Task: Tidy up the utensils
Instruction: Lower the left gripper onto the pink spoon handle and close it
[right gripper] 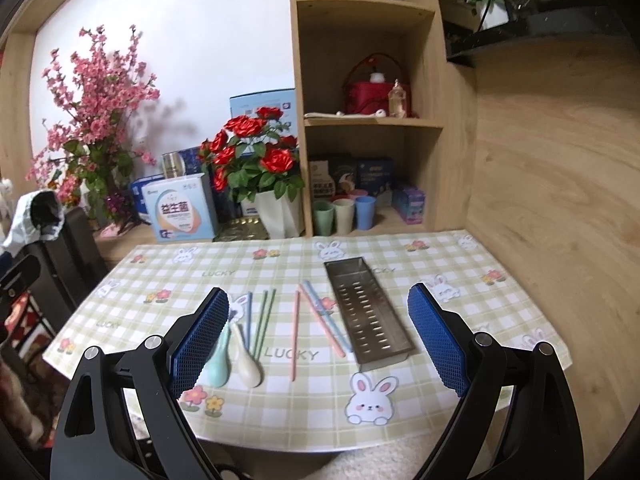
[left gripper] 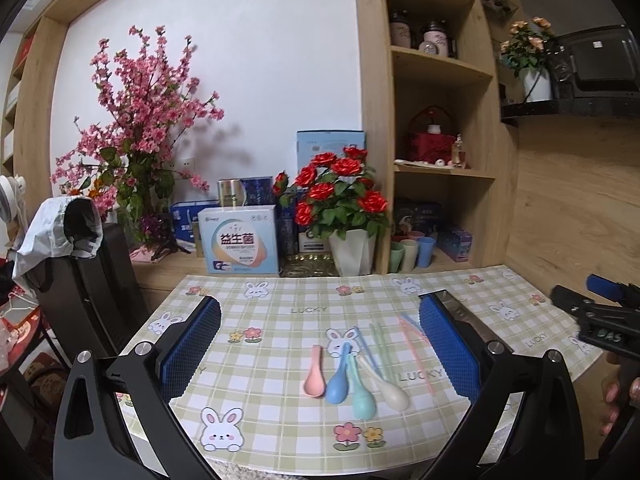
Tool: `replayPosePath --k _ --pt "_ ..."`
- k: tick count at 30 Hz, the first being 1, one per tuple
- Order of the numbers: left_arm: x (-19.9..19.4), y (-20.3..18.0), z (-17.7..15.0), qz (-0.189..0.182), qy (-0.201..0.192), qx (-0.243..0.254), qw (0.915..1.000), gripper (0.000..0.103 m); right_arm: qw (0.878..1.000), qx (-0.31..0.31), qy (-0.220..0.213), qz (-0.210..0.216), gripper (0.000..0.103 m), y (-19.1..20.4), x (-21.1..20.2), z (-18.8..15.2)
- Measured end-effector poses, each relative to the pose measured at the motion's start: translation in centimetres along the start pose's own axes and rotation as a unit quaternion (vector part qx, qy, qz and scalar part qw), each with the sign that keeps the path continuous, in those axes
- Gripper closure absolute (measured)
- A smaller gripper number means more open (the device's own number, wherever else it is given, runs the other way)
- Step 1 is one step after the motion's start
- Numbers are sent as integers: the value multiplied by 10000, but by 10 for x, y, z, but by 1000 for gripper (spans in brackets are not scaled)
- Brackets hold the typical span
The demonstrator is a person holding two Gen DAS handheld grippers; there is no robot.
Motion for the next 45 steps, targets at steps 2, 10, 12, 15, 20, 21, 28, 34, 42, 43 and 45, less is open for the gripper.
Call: replayPosePath --k 2,10,12,15,20,21,28,34,42,43,45 --pt "9 10 2 63 75 -84 9999 6 9997 93 87 219 15 -3 8 4" --pt "82 48 -5 265 608 -105 9977 6 9995 -174 177 182 15 -2 73 20" --pt "106 52 -18 206 891 -75 9958 6 9992 -243 282 166 15 3 100 15" --pt "142 55 -44 87 1333 0 9910 12 9979 -209 587 191 15 9 146 -1" --pt "200 53 -96 -233 2234 75 9744 38 9913 -56 1273 321 15 18 206 -42" --pt "213 51 -105 -379 2380 77 9705 43 9905 -61 1331 339 15 20 211 -49" --pt "279 33 -135 -1256 2879 31 9494 57 9848 8 1683 424 15 17 237 -80" --pt "325 26 -151 -1557 3362 -336 9282 66 9823 32 1836 371 26 10 244 -86" --pt "346 35 -164 -1625 3648 -720 9140 76 9788 180 2006 362 27 2 256 -89" --pt "347 35 -164 -1670 3656 -753 9126 76 9783 181 2032 371 28 2 257 -90" --pt "347 33 -164 -1789 3668 -786 9095 83 9773 177 2075 390 31 2 260 -91"
Point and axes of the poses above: each gripper's, at about its wrist camera, not at the fingertips, and x roughly the way its jaws point, y to its left, z to its top, the point moved 7 cm from there along x, roughly the way its jaws point, and after that the axes turned 5 degrees about y, right-handed, at the moved point
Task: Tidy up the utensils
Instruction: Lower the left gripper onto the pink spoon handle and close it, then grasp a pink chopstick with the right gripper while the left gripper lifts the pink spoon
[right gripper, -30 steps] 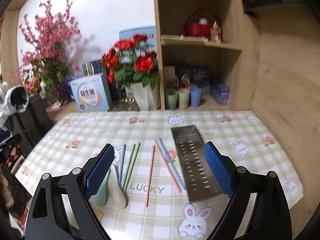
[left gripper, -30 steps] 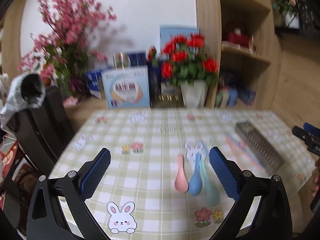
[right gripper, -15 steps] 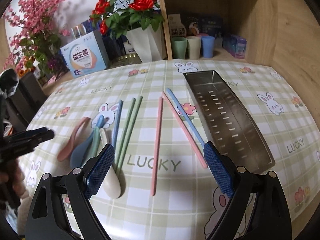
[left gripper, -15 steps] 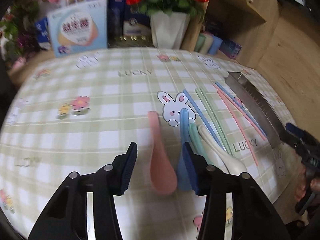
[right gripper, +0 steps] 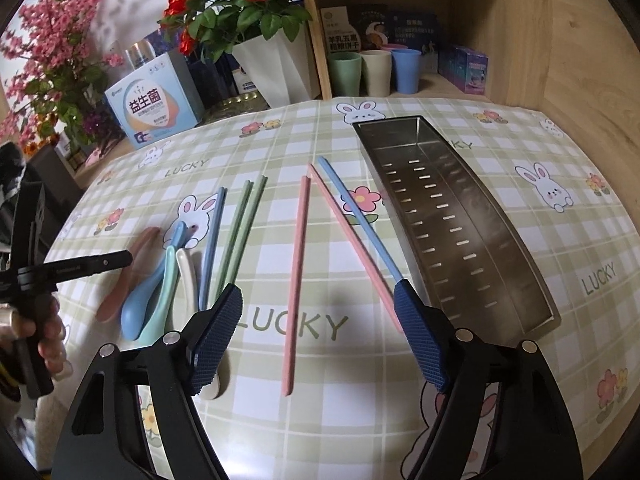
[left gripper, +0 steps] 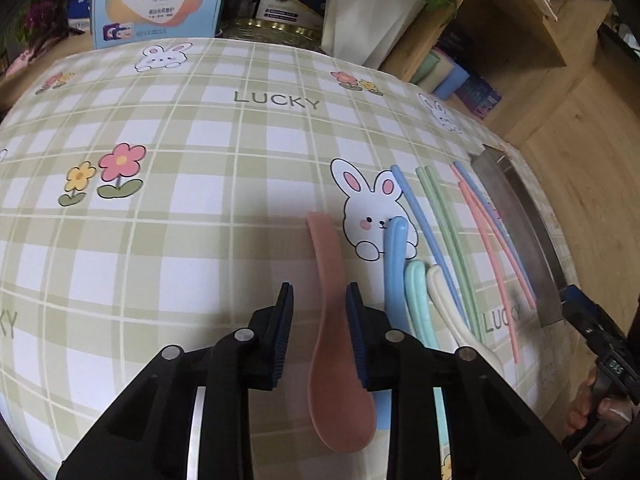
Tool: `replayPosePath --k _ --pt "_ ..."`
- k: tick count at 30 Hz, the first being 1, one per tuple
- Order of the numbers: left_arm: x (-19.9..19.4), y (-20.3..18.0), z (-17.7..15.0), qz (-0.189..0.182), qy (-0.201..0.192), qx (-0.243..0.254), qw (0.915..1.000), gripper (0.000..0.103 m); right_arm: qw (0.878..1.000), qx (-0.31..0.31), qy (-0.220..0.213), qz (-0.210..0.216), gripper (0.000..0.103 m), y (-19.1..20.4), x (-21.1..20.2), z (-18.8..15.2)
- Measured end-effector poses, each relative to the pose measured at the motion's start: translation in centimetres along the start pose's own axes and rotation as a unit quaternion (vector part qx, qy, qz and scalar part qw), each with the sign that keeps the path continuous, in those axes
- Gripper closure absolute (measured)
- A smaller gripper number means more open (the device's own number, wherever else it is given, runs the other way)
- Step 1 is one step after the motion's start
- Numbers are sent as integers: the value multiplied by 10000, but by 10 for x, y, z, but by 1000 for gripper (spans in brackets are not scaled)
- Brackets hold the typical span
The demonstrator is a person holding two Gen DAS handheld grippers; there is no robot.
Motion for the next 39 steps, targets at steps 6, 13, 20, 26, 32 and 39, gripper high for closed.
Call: replayPosePath --k 6,13,20,26,32,39 --pt "2 -19 -6 -177 151 327 9992 97 9997 -30 220 130 42 2 10 0" --pt "6 -23 -12 -135 237 278 9992 97 9979 -57 594 240 69 2 27 3" --pt "14 -20 -14 -205 265 -79 9994 95 9942 -421 959 256 75 17 64 13" --pt "13 -18 -13 -211 261 -279 9990 95 9915 -720 1082 3 76 25 93 25" --pt "14 -18 -12 -142 367 -365 9986 96 9884 -1015 1121 -105 88 34 100 32" --pt "1 -5 -8 55 259 -597 9979 97 9897 -765 1179 259 97 37 101 33"
Point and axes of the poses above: each gripper's, at about its wrist camera, not at the fingertips, and x roughly the way its jaws point, y to its left, z to its top, the point moved 7 cm from there along x, roughly the way its jaws point, and after that the axes turned 5 degrees about y, right-handed, at the moved point
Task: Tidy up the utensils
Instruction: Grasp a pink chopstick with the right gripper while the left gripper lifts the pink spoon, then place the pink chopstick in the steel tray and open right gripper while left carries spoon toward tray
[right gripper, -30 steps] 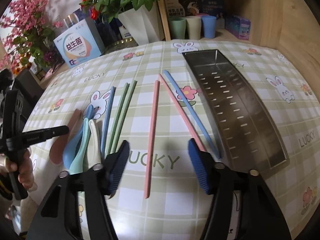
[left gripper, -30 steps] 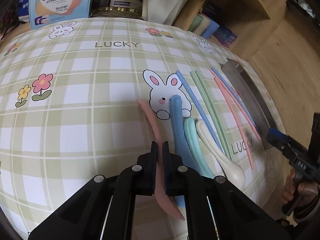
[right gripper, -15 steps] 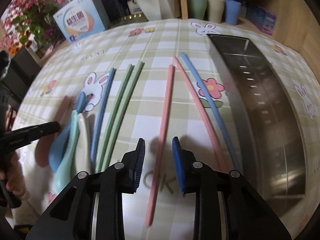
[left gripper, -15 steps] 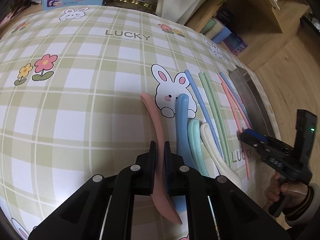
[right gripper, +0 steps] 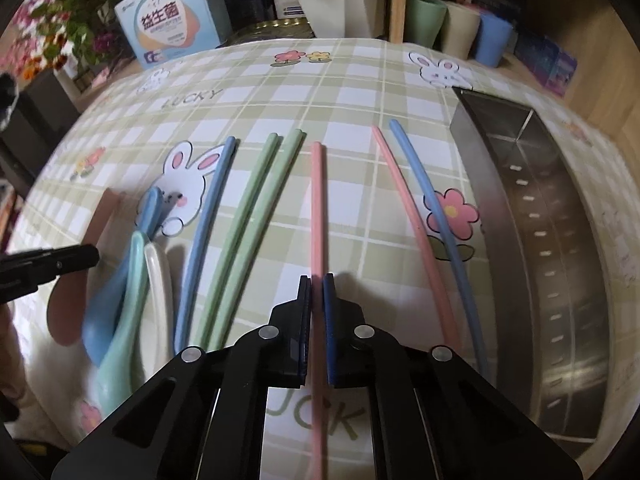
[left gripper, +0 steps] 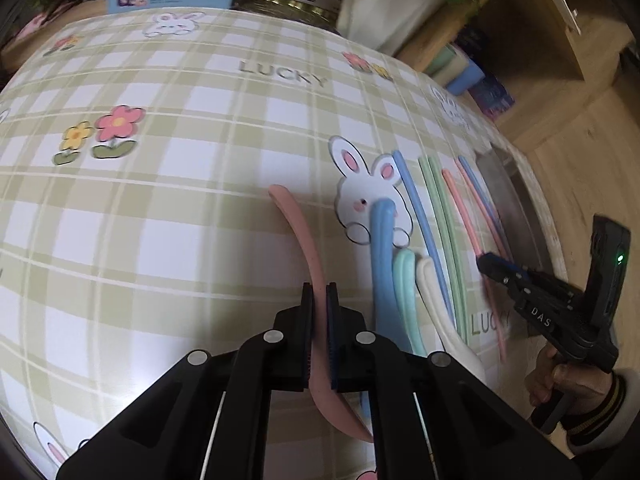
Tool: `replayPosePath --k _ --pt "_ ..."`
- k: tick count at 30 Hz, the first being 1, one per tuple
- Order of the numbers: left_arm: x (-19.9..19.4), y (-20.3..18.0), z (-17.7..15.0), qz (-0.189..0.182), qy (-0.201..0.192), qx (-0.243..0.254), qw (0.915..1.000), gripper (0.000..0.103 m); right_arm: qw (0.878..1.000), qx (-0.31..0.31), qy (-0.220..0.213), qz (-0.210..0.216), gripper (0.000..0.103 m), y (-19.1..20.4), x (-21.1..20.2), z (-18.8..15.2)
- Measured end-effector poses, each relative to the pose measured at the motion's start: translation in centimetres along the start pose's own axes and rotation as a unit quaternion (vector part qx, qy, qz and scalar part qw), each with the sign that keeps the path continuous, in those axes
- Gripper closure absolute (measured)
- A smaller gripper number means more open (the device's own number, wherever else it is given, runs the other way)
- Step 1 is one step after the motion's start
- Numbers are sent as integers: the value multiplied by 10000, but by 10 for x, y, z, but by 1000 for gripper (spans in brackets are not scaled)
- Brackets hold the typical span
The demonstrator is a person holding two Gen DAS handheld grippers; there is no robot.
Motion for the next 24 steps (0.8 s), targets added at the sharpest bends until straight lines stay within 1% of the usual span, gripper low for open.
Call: replayPosePath --k 3,9,13,17,19,22,24 --pt "-16 3 1 -1 -147 -89 9999 97 9994 189 -36 290 97 -1 -3 2" --pt "-42 -1 -1 66 -424 -173 9989 97 9978 208 -329 530 97 -2 -25 4" --pt "-53 -7 2 163 -545 -187 9982 97 9960 274 -574 628 97 -12 -45 7" --pt "-64 -20 7 195 -676 -145 9974 97 9933 369 -1008 425 97 -45 -75 17" --pt "-66 -30 11 202 -736 -81 9971 97 9915 504 -1178 216 97 -73 -88 22" --pt "-68 -48 18 169 -805 33 9966 97 9904 724 -1175 115 97 -109 -92 24" --pt "-66 -57 21 142 -802 68 9967 97 9921 710 -1030 9 97 -126 -81 23"
Point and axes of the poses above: each gripper's, at about its wrist camera, not at the fingertips, and x roughly the way its jaws point, y to its left, z to its top, the point moved 7 cm from there along x, roughly the way its jaws point, and after that the axes turned 5 degrees about y, right-handed, at the moved point
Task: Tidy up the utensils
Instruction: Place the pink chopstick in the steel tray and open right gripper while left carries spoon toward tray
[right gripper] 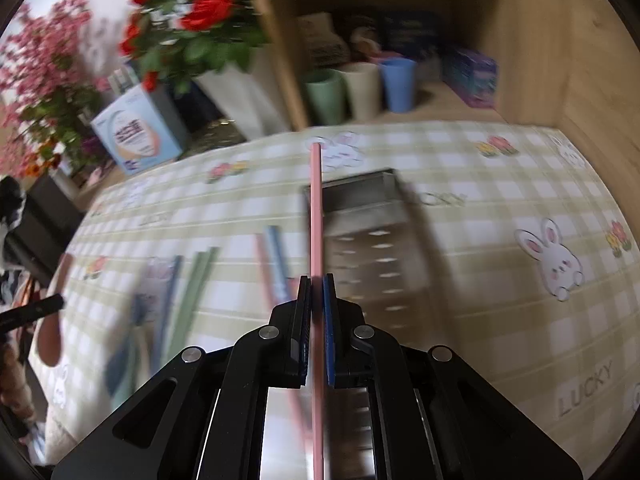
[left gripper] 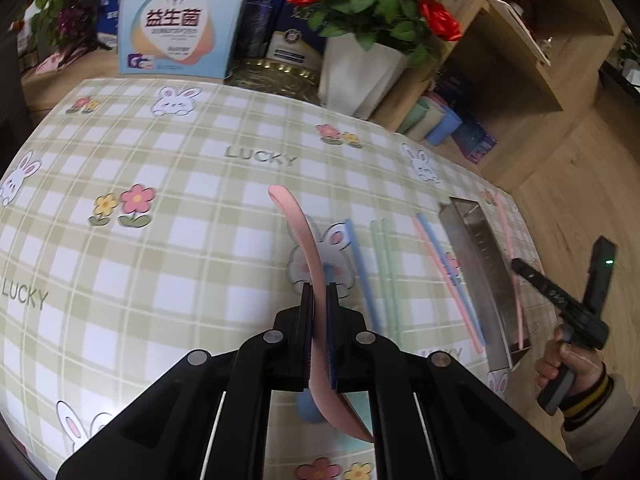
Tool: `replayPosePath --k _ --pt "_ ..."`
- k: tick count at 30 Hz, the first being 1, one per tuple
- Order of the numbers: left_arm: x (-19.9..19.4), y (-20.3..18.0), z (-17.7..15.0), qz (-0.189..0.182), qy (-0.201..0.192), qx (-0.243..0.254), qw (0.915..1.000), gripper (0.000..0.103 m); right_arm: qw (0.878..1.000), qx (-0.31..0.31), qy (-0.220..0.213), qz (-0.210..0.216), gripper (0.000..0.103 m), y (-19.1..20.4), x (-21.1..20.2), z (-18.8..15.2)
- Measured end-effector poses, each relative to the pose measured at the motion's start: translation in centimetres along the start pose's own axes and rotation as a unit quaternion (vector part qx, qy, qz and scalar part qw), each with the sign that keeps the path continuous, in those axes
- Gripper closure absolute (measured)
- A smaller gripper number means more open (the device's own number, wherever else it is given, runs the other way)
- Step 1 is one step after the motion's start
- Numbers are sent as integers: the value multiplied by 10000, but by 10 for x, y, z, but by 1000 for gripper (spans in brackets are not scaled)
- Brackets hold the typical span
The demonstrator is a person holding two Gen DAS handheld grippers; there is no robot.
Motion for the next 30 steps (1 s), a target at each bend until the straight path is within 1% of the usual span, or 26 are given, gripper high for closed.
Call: replayPosePath --k 1,2,7,10,15,17,19,22,26,30 --pt "1 -5 1 -8 8 19 10000 97 9999 -97 63 -111 97 -6 6 -2" --pt "2 -10 1 -14 18 49 10000 97 9998 -127 140 -114 97 -9 11 -5" --pt "5 -24 -2 23 90 207 9997 97 9983 -60 571 91 97 -14 36 -27" --pt "5 -22 -3 48 109 210 9997 97 9973 26 710 192 97 -12 43 -39" --pt "6 -16 -4 43 140 135 9998 97 9971 176 716 165 97 -9 45 -46" --pt "7 -16 -4 31 138 148 9998 97 9968 285 716 224 97 -7 44 -47" --pt "7 -16 -4 -5 141 149 9998 97 9967 337 725 115 97 -5 44 -46" --pt "9 -16 -5 -33 160 132 9998 97 9950 580 798 174 97 -4 45 -48" --pt "10 -15 -6 -62 189 131 9997 97 9942 639 850 156 97 -4 48 -48" --pt "10 -18 -6 -90 205 179 9996 97 9946 518 897 -101 97 -6 49 -48"
Point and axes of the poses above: each gripper's, at about its wrist camera, not at the fingertips, and x roughly the way its jaws point, y to its left, z to its top, the point moved 7 cm from there along x, roughly the way its jaws point, and after that the axes turned 5 degrees about y, right-handed, at the moved point
